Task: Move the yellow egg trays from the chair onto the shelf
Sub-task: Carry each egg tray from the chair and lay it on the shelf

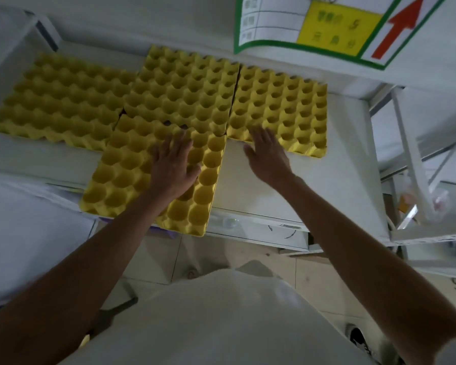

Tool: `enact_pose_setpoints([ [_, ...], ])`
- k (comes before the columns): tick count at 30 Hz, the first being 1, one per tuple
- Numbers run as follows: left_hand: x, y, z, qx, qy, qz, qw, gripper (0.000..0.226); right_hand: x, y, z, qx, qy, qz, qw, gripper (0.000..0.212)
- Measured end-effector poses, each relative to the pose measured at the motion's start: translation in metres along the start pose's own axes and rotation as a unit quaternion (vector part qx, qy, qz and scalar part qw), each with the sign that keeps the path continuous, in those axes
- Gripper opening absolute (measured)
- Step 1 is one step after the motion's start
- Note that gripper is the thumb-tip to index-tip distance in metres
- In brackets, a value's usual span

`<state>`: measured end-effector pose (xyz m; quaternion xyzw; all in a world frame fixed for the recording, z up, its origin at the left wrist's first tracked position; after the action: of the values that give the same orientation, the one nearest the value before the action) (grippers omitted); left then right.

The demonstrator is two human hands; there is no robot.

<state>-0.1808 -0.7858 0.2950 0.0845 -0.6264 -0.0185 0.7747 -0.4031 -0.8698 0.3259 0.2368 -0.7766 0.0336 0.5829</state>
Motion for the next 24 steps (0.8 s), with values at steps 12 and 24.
enact_pose_setpoints([
  [12, 0.003, 0.135, 0.037, 0.197, 0.043, 0.091, 0.975, 0.064, -0.04, 0.07, -0.068, 0.242, 0.11, -0.06, 0.962, 0.063],
  [24, -0.125, 0.484, 0.127, 0.508, 0.12, 0.046, 0.852, 0.062, -0.156, 0.338, -0.14, 0.535, 0.213, -0.145, 0.804, 0.065],
])
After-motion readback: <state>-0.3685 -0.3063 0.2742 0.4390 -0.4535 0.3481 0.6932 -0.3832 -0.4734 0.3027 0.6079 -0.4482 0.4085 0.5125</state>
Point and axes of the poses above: each hand's wrist, its own y-axis away from the middle knuckle, its own x-axis out of the back of the hand, z = x × y, the point moved 9 cm from there along -y, towards the middle knuckle, and after that the axes turned 9 degrees about -z, right-handed, at the moved point
